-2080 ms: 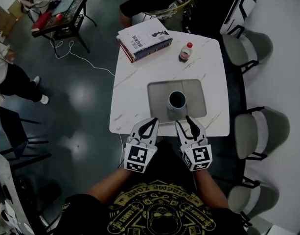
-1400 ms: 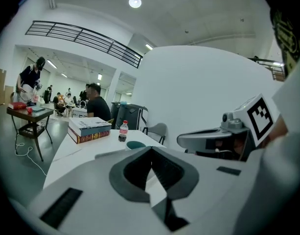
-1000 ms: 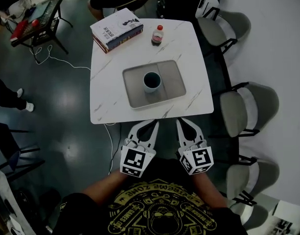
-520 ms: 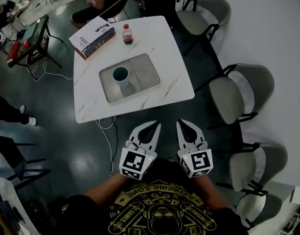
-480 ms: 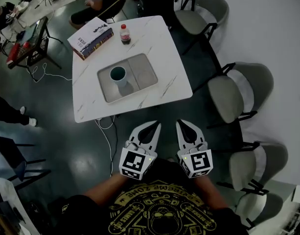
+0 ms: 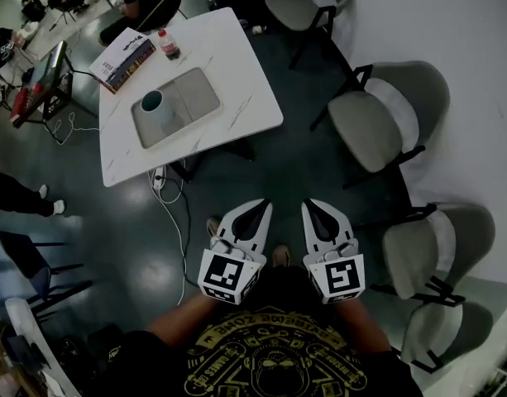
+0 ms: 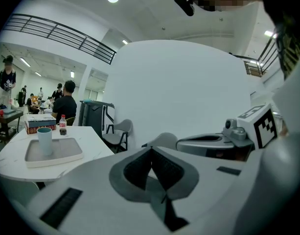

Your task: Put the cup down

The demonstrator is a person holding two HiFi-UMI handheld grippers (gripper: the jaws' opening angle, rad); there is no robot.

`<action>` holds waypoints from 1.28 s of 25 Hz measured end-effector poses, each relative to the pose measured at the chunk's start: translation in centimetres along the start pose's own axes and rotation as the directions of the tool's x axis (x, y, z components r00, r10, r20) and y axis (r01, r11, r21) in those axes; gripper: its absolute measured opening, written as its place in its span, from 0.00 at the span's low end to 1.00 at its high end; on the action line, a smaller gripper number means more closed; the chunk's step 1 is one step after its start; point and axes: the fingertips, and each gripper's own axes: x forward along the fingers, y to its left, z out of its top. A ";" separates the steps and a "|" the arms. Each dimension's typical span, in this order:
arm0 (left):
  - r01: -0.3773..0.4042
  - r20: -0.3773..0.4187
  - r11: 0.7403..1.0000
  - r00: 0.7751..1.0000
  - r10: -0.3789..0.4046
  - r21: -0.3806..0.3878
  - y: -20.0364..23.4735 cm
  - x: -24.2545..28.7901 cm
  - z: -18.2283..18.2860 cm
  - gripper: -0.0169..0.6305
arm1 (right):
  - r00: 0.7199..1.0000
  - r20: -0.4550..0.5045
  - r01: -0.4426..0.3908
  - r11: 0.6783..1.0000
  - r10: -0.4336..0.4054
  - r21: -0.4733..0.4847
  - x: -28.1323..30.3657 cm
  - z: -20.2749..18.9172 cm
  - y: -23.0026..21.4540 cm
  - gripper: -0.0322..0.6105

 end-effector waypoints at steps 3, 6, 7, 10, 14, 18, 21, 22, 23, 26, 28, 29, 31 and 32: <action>0.001 -0.006 1.000 1.000 -0.001 0.008 -3.4 -0.1 -1.2 0.04 | 1.000 -0.012 0.013 1.000 -0.013 0.011 -3.3 -1.4 -1.4 0.06; 0.010 -0.004 0.999 1.000 -0.010 0.036 -5.9 -0.3 -1.6 0.04 | 1.000 -0.010 0.024 0.999 -0.024 0.023 -5.7 -2.1 -2.3 0.06; 0.012 -0.009 0.999 1.000 -0.012 0.042 -6.5 -0.5 -1.9 0.04 | 1.000 -0.008 0.025 0.999 -0.025 0.025 -6.4 -2.3 -2.3 0.06; 0.008 -0.022 0.998 1.000 -0.006 0.055 -7.7 -1.4 -2.7 0.04 | 1.000 -0.010 0.022 0.999 -0.021 0.033 -8.2 -3.0 -2.1 0.06; -0.008 -0.024 0.998 1.000 0.010 0.054 -8.4 -1.9 -3.4 0.04 | 1.000 -0.022 -0.001 1.000 0.002 0.021 -9.6 -3.9 -1.0 0.06; -0.018 -0.033 0.998 0.999 0.019 0.055 -8.7 -1.9 -4.2 0.04 | 0.999 -0.034 -0.032 0.999 0.033 0.020 -9.9 -4.9 0.2 0.06; -0.025 -0.036 0.998 0.999 0.027 0.061 -8.7 -1.9 -4.4 0.04 | 0.998 -0.043 -0.043 0.999 0.044 0.022 -9.8 -5.3 0.3 0.05; -0.028 -0.037 0.998 0.999 0.030 0.063 -8.6 -1.9 -4.4 0.04 | 0.998 -0.042 -0.043 0.999 0.044 0.023 -9.7 -5.2 0.2 0.05; -0.031 -0.037 0.997 0.999 0.033 0.066 -8.5 -1.9 -4.3 0.04 | 0.998 -0.040 -0.042 0.999 0.043 0.023 -9.5 -5.1 0.0 0.05; -0.035 -0.041 0.997 0.998 0.037 0.067 -8.3 -1.7 -4.3 0.04 | 0.998 -0.035 -0.042 0.999 0.042 0.018 -9.2 -4.7 -0.4 0.05; -0.035 -0.039 0.997 0.999 0.038 0.072 -8.3 -1.6 -4.1 0.04 | 0.999 -0.030 -0.040 0.999 0.041 0.016 -9.2 -4.6 -0.7 0.05; -0.035 -0.035 0.996 0.999 0.038 0.078 -8.3 -1.5 -4.0 0.04 | 0.999 -0.028 -0.040 0.999 0.041 0.016 -9.1 -4.5 -0.8 0.05; -0.036 -0.031 0.996 0.999 0.039 0.086 -8.2 -1.4 -3.8 0.04 | 0.999 -0.024 -0.042 0.999 0.042 0.012 -9.0 -4.4 -0.9 0.05; -0.036 -0.033 0.996 0.999 0.039 0.086 -8.2 -1.3 -3.7 0.04 | 0.999 -0.023 -0.044 0.999 0.044 0.010 -8.9 -4.3 -1.0 0.05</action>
